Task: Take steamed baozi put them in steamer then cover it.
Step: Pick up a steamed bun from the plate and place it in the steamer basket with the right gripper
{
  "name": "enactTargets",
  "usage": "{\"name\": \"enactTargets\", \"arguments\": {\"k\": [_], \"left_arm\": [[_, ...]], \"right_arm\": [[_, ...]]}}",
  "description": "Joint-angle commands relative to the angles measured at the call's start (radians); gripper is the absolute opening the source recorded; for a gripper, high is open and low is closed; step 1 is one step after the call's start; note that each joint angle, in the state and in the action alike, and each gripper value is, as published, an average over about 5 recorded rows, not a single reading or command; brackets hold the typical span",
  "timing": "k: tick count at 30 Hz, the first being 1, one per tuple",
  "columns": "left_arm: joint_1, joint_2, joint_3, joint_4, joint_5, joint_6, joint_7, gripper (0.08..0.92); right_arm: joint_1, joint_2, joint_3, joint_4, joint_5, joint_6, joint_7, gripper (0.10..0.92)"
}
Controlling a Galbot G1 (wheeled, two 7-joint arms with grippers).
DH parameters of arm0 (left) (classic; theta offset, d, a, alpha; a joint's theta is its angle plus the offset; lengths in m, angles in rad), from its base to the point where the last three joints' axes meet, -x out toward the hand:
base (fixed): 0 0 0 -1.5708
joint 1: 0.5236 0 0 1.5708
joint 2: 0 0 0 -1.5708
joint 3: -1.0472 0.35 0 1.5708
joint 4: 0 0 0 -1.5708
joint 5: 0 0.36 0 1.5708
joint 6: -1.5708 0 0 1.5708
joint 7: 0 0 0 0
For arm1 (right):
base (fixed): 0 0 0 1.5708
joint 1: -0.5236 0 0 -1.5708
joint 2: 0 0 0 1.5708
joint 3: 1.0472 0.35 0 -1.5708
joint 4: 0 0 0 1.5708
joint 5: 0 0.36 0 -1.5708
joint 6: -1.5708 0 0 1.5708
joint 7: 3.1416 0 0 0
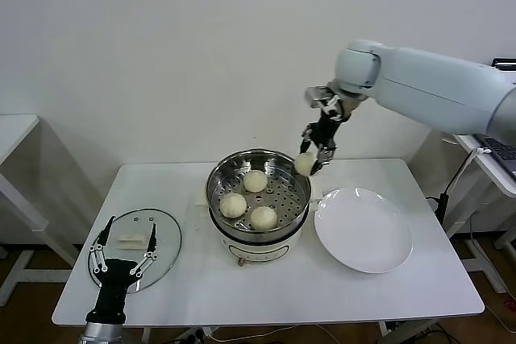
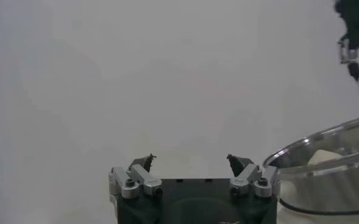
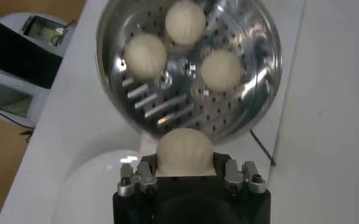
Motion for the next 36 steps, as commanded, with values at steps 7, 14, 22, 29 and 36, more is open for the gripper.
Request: {"name": "enactTargets", "arguments": {"k": [7,14,22,29,36], "left_arm": [[0.0,-0.003,-0.007,0.0,-0.001,0.0,-0.002,0.823],[0.001,-0.004,-0.013,0.001,-0.002,-0.002,-0.002,0.823],[0.001,-0.007,-0.013,0.001,-0.001,-0.003,-0.002,0.823],[0.004,-0.008,-0.017,0.004,-0.001,-0.006,-0.002,0.823],[0.005,-0.009,-0.018,0.005,-0.001,-0.006,-0.002,0.823]], "right_arm": [[-0.077,0.135,-0.044,-0.002,0.001,-0.042,0.084,0.636],[-0.123,0.148,-0.044,-0.022,-0.033,-0.046,0.093,0.63],[-0.143,0.153,-0.05,-0.043,-0.056,-0.049,0.109,0.631],[-0.158,0.152,-0.05,-0.052,-0.083,-0.05,0.126,0.646],[-0.171,0.145,-0.046,-0.052,-0.09,-0.05,0.151,0.677]]}}
